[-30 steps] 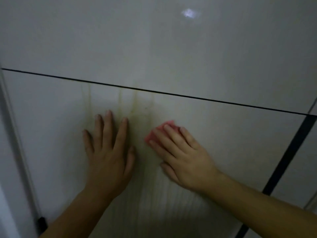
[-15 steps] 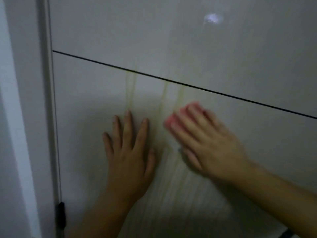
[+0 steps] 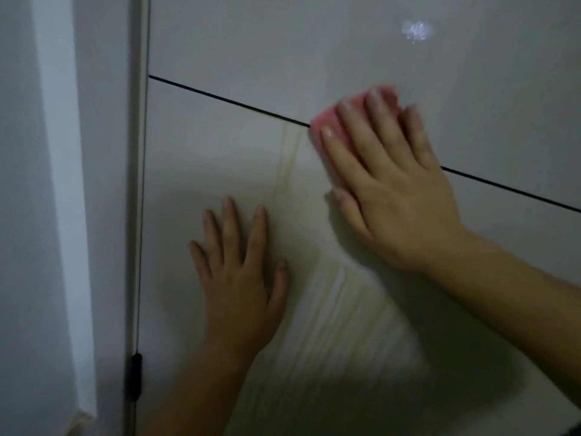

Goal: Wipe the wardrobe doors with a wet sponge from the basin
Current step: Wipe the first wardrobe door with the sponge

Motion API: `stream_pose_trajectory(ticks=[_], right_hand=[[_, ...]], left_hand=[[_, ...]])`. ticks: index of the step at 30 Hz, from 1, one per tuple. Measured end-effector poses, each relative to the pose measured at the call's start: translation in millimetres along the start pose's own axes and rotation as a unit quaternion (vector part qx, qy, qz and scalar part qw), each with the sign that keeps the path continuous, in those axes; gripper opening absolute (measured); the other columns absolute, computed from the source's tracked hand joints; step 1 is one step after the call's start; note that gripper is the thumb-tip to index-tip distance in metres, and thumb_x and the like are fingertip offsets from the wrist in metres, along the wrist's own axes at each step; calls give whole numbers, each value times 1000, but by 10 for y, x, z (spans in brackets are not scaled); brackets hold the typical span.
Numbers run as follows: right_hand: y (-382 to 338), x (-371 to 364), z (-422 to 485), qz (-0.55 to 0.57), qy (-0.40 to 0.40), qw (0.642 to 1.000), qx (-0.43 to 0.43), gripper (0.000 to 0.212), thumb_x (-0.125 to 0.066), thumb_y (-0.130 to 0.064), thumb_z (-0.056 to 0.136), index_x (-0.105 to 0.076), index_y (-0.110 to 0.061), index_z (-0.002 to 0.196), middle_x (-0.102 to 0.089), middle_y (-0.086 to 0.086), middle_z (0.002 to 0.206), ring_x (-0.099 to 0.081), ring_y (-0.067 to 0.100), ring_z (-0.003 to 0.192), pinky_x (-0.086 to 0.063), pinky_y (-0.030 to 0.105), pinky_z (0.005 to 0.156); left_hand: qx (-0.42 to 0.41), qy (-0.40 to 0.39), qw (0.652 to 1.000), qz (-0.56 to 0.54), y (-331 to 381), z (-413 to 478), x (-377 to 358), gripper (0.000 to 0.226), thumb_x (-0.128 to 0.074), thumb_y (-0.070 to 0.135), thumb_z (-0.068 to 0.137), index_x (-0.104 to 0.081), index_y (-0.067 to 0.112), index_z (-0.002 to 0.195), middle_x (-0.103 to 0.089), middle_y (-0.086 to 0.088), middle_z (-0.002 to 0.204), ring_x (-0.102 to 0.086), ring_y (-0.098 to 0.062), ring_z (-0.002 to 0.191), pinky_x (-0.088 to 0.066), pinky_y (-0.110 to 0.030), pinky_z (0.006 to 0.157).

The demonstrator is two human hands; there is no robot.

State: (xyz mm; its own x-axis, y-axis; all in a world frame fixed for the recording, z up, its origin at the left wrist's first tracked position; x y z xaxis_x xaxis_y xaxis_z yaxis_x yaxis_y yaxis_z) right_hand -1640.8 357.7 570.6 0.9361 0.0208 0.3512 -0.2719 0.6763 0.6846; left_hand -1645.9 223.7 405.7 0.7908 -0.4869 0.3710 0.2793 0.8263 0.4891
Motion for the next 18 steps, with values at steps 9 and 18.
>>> stream_pose_trajectory(ticks=[9,18], right_hand=[[-681,-220,-96,32,-52,987,149,69,-48,-40,99,-28,-16,161,-24,11,168,-14,33,157,-9,48,128],[-1021,-350,-33,43,-74,978,192,71,-47,-40,99,-26,-13,161,-23,13,168,-13,35,157,-9,51,127]], left_hand=[[46,9,999,-19,-309,-45,64,78,-44,48,94,-14,24,162,-3,-14,171,0,-39,157,-18,-67,120],[123,-4,992,-38,-765,-141,71,87,-34,69,94,13,35,159,17,-4,170,16,-28,157,-9,-61,125]])
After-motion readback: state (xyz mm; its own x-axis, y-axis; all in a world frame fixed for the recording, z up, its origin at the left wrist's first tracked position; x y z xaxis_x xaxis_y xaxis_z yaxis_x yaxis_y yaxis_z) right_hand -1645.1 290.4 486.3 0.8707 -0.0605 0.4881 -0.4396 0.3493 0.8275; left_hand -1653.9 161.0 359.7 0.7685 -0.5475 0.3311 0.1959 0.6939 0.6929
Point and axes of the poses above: each hand's wrist, its own z-axis towards the middle knuckle, its own x-axis out of the back of the hand, y = z × x, the point moved 8 cm from there along z, towards the middle knuckle
